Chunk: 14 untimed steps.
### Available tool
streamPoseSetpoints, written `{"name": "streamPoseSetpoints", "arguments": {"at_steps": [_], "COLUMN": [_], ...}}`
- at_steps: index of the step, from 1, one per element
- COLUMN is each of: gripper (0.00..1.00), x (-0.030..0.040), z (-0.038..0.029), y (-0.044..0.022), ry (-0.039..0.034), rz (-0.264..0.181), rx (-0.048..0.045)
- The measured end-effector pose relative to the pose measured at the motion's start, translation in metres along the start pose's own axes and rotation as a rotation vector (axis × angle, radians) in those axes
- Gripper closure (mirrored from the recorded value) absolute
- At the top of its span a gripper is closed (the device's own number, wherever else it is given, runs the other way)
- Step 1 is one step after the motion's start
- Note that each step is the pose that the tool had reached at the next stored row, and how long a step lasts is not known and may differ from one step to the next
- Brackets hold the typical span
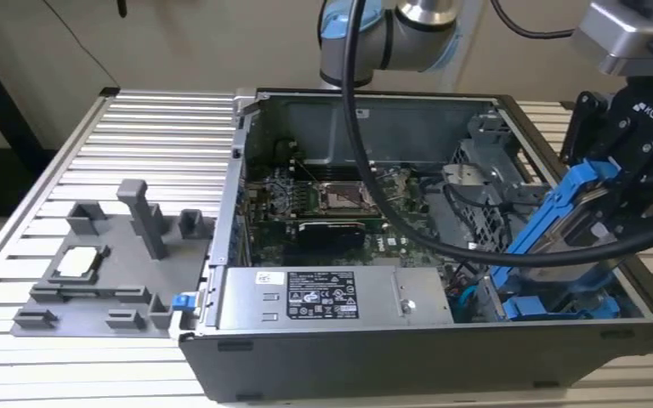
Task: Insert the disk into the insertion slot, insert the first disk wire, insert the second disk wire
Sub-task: 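Insert the disk into the insertion slot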
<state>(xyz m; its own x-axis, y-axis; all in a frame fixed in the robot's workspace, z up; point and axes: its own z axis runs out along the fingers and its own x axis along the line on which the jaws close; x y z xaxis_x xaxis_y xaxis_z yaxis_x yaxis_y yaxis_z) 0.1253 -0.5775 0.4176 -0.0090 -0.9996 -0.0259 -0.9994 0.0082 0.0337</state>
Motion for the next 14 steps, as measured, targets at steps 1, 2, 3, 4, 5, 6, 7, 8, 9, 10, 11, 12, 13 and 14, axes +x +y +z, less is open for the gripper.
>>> {"name": "streamPoseSetpoints", "arguments": {"at_steps": [1,2,3,4,5,6,7,8,9,10,11,12,13,14], "gripper": [0.67,0.67,0.67,0.67,0.67,0.67,0.67,0.67,0.67,0.67,0.67,0.67,0.67,0.67], "x": [0.0000,0.0000,0.0001,0.0001,0.0001,0.0001,0.0001,0.0001,0.0001,0.0002,0.0002,0.0002,0.0002,0.0002], "z": [0.0010,0.0019,0.0027,0.0035,0.0041,0.0047,0.0052,0.0058,0.0065,0.0072,0.0077,0.0083,0.0089,0.0095], "y": [0.0000,-0.0001,-0.0004,-0.0010,-0.0015,-0.0021,-0.0025,-0.0028,-0.0033,-0.0038,-0.0042,-0.0046,-0.0048,-0.0049], "ry": [0.0001,0.0003,0.0002,0.0002,0.0002,0.0002,0.0004,0.0004,0.0003,0.0003,0.0004,0.0005,0.0005,0.0005], "rz": [-0.001,-0.003,-0.004,-0.006,-0.007,-0.008,-0.009,-0.010,-0.011,-0.012,-0.013,-0.014,-0.014,-0.014], "rx": [0.0000,0.0001,0.0002,0.0002,0.0002,0.0001,0.0001,0.0001,0.0001,0.0001,0.0001,0.0001,0.0001,0.0001]}}
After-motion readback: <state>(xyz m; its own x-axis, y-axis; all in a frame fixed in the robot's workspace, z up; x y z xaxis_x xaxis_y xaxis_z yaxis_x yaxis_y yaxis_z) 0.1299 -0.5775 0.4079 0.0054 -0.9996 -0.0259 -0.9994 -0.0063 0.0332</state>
